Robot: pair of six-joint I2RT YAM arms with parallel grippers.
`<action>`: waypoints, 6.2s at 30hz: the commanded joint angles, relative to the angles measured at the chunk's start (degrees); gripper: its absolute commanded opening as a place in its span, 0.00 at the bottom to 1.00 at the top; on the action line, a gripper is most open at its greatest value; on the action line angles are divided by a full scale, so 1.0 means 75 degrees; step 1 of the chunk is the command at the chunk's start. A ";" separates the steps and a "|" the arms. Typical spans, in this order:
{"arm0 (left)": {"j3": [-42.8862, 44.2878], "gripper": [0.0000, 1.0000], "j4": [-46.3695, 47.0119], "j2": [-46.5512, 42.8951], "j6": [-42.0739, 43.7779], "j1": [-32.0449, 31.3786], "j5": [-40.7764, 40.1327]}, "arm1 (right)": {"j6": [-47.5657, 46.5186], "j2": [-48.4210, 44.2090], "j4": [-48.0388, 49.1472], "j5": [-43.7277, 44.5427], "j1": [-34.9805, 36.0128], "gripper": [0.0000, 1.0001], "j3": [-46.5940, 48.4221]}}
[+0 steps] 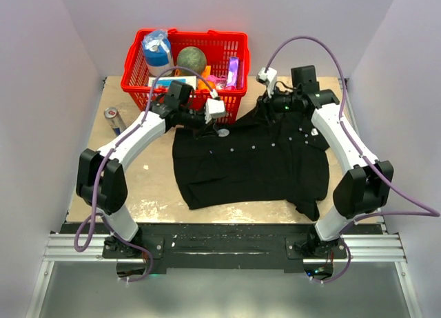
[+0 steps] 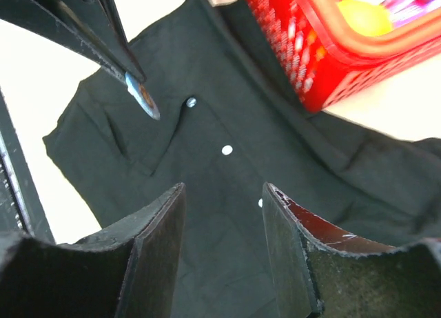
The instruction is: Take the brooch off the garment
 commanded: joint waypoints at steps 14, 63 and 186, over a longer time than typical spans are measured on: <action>-0.2410 0.00 -0.1158 -0.1905 -0.0336 0.1363 -0.6814 | 0.0883 0.0017 0.0897 -0.0149 0.0371 0.59 -0.0963; -0.6209 0.00 0.2101 -0.2869 0.1903 0.2407 -1.2500 | 0.1015 0.2303 -0.0614 0.1351 0.1637 0.86 0.1203; -0.4053 0.30 0.0767 -0.0067 0.0485 0.2958 -1.0708 | -0.0289 0.2444 -0.1084 0.2594 0.1977 0.87 0.0607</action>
